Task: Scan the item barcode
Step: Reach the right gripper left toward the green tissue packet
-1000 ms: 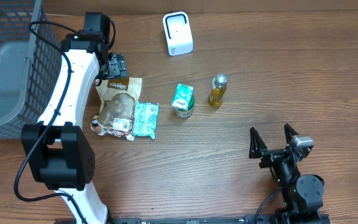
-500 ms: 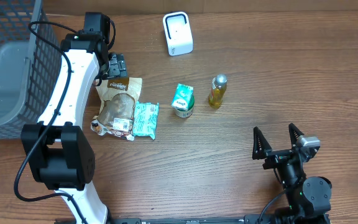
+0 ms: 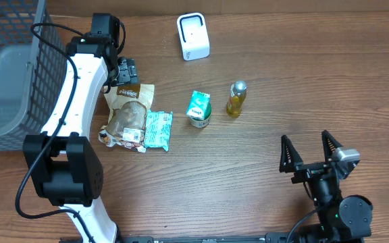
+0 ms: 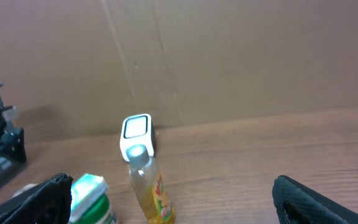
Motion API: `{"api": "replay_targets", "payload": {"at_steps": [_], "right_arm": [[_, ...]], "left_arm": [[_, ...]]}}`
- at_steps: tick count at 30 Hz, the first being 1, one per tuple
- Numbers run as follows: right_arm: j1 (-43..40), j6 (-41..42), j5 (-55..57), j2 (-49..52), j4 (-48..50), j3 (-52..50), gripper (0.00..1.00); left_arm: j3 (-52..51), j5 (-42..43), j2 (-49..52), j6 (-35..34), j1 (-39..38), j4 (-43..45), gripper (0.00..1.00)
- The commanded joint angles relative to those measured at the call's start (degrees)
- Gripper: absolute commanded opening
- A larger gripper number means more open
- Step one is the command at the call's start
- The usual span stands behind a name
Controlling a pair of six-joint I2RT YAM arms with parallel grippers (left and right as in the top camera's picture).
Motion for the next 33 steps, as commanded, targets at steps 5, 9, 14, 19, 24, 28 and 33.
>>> {"api": "replay_targets", "payload": {"at_steps": [5,9,14,19,24,28,33], "right_arm": [[-0.20,5.51,-2.36,9.70,-0.72,12.15,1.00],[-0.20,6.23,-5.92,17.68,-5.60,20.41,1.00],[-0.20,8.59,-9.92,32.48,-19.82,36.09,1.00],[-0.20,8.59,-17.25,45.18,-30.36,48.61,1.00],[-0.20,8.57,-25.16,52.92,-27.19,51.23,1.00],[-0.17,8.96,-36.35,57.92,-26.58,51.23,1.00],[0.68,12.00,-43.50,64.15,-26.23,51.23,0.85]], "left_arm": [[0.68,-1.18,-0.24,0.00,-0.22,0.11,1.00],[0.68,-1.18,-0.24,0.00,-0.22,0.11,1.00],[0.68,-1.18,-0.24,0.00,-0.22,0.11,1.00],[0.68,-1.18,-0.24,0.00,-0.22,0.11,0.99],[0.68,-1.18,-0.24,0.00,-0.22,0.11,1.00],[0.68,-1.18,-0.24,0.00,-0.22,0.11,0.99],[0.68,-1.18,-0.24,0.00,-0.22,0.11,1.00]]}}
